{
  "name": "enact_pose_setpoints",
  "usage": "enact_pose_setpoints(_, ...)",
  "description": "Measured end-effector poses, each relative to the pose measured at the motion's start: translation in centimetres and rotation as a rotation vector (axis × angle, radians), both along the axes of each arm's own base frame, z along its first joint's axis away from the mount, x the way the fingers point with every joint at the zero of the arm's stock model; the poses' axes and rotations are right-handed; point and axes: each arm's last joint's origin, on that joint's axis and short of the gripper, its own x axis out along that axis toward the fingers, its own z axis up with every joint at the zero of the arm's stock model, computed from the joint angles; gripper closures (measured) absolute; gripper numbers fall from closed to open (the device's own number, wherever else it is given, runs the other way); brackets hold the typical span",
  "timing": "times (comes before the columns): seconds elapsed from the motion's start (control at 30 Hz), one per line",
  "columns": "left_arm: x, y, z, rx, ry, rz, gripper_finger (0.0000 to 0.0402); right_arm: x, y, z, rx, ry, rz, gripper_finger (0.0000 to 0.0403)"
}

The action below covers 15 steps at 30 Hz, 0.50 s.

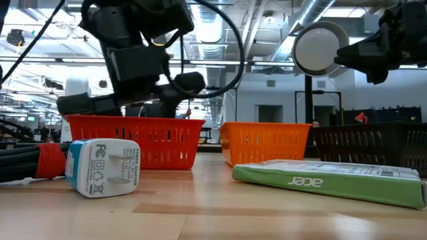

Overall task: Pick and place items into bin
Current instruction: Put the white charger adapter into the red bin

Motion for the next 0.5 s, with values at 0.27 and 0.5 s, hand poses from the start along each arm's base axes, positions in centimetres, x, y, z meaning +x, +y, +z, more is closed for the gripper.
enact_pose_setpoints(0.27,0.75,0.01,0.50,0.063,-0.039,-0.016,0.0197,0.00,0.00,-0.16,-0.004,0.017,0.000,0.0269)
enact_pose_setpoints(0.5,0.67,0.03,0.49,0.146,-0.025,-0.189,0.0196,0.00,0.00,-0.18,-0.004,0.019,0.000,0.0270)
